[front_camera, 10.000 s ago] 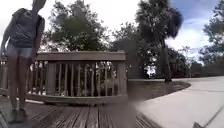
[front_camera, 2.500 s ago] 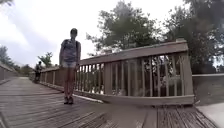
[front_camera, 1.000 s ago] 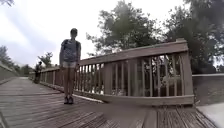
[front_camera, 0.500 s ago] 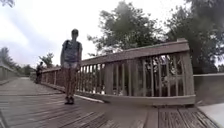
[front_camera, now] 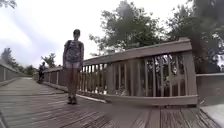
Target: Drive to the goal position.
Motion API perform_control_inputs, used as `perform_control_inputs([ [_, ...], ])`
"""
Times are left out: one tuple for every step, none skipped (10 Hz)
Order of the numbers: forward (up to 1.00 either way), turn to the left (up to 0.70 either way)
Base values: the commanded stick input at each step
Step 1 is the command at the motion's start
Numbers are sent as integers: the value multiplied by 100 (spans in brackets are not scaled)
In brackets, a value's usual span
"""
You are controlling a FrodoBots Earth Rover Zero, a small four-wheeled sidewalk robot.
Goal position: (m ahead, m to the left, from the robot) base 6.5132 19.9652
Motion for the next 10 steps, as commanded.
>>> perform_control_inputs([
  [0,45],
  [0,45],
  [0,45],
  [0,45],
  [0,45],
  [0,45],
  [0,45],
  [0,45],
  [0,45],
  [0,45],
])
